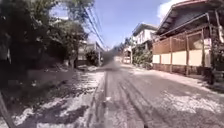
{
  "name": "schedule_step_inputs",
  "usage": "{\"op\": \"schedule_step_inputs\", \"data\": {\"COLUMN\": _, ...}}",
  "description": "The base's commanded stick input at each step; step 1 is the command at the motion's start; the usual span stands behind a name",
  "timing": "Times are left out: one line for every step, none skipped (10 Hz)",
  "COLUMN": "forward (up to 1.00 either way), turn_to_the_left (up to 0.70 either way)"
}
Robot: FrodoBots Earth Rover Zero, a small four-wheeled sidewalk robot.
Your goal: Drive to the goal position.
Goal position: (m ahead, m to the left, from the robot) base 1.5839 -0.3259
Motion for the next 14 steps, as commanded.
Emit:
{"op": "schedule_step_inputs", "data": {"forward": 0.92, "turn_to_the_left": 0.00}}
{"op": "schedule_step_inputs", "data": {"forward": 0.92, "turn_to_the_left": 0.00}}
{"op": "schedule_step_inputs", "data": {"forward": 0.92, "turn_to_the_left": 0.00}}
{"op": "schedule_step_inputs", "data": {"forward": 0.92, "turn_to_the_left": 0.00}}
{"op": "schedule_step_inputs", "data": {"forward": 0.95, "turn_to_the_left": 0.00}}
{"op": "schedule_step_inputs", "data": {"forward": 0.96, "turn_to_the_left": 0.00}}
{"op": "schedule_step_inputs", "data": {"forward": 0.96, "turn_to_the_left": 0.00}}
{"op": "schedule_step_inputs", "data": {"forward": 0.96, "turn_to_the_left": 0.00}}
{"op": "schedule_step_inputs", "data": {"forward": 0.96, "turn_to_the_left": 0.00}}
{"op": "schedule_step_inputs", "data": {"forward": 0.96, "turn_to_the_left": 0.00}}
{"op": "schedule_step_inputs", "data": {"forward": 0.97, "turn_to_the_left": 0.00}}
{"op": "schedule_step_inputs", "data": {"forward": 0.97, "turn_to_the_left": 0.00}}
{"op": "schedule_step_inputs", "data": {"forward": 0.97, "turn_to_the_left": 0.00}}
{"op": "schedule_step_inputs", "data": {"forward": 0.99, "turn_to_the_left": 0.00}}
